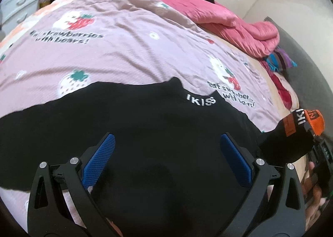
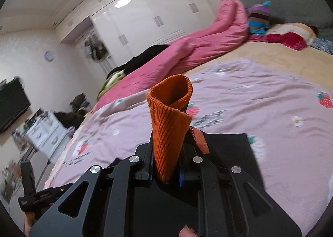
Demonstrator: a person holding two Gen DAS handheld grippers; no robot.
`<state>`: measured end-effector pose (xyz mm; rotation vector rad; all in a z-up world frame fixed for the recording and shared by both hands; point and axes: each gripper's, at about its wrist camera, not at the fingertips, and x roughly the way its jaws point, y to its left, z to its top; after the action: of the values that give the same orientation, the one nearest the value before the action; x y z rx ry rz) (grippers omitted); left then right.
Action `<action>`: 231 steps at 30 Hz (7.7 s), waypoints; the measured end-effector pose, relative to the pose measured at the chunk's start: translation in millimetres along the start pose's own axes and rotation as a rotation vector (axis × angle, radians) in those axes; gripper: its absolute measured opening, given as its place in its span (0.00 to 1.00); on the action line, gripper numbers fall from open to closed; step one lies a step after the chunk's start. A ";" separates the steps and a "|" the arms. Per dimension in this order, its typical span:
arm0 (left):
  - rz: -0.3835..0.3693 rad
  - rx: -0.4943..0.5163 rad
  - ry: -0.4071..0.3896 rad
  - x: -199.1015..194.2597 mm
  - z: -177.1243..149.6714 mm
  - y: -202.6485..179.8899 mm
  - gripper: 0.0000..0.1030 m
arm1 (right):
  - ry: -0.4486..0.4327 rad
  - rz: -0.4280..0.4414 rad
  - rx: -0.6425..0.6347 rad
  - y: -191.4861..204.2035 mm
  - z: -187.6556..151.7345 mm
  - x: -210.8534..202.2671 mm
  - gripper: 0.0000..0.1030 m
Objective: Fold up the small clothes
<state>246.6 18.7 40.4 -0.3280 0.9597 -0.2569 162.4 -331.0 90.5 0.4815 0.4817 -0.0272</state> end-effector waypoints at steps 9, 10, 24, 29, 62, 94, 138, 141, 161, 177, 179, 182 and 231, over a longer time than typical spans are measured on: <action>-0.078 -0.129 -0.016 -21.4 7.6 41.0 0.92 | 0.082 0.063 -0.106 77.6 -35.7 39.7 0.15; -0.084 -0.151 -0.017 -23.1 8.3 47.9 0.92 | 0.093 0.071 -0.121 86.5 -40.7 45.0 0.15; -0.138 -0.324 -0.032 -28.3 7.3 107.2 0.92 | 0.277 0.178 -0.170 161.8 -110.3 97.8 0.18; -0.185 -0.353 -0.038 -24.2 0.9 112.3 0.92 | 0.324 0.208 -0.180 169.9 -128.5 101.3 0.29; -0.147 -0.029 0.070 49.3 -35.1 36.5 0.06 | 0.208 0.037 0.080 0.2 -113.1 -27.6 0.63; -0.040 0.215 0.083 39.3 -47.7 -7.8 0.28 | 0.430 -0.125 -0.128 5.4 -103.8 75.6 0.63; 0.254 0.033 -0.159 -48.8 -45.0 59.9 0.91 | 0.286 0.040 -0.217 87.0 -86.7 30.1 0.96; 0.269 -0.010 -0.189 -61.7 -46.8 75.0 0.91 | 0.284 0.056 -0.242 103.2 -89.0 31.1 0.96; 0.421 -0.178 -0.287 -109.6 -62.3 144.8 0.91 | 0.306 0.167 -0.418 198.0 -118.1 32.5 0.96; 0.461 -0.337 -0.296 -124.4 -78.4 194.4 0.91 | 0.355 0.261 -0.560 264.3 -158.2 38.8 0.96; 0.470 -0.362 -0.292 -125.5 -80.6 202.6 0.91 | 0.366 0.271 -0.564 269.9 -164.0 39.4 0.96; 0.484 -0.403 -0.280 -125.9 -83.5 214.2 0.91 | 0.385 0.293 -0.555 279.0 -170.4 40.5 0.96; 0.151 -0.284 -0.555 -162.8 -73.8 167.4 0.02 | 0.408 0.239 -0.260 174.5 -173.0 8.1 0.96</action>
<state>107.2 219.2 60.0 -0.5503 0.4652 0.1119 117.5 -97.2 29.1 0.2848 0.8125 0.3656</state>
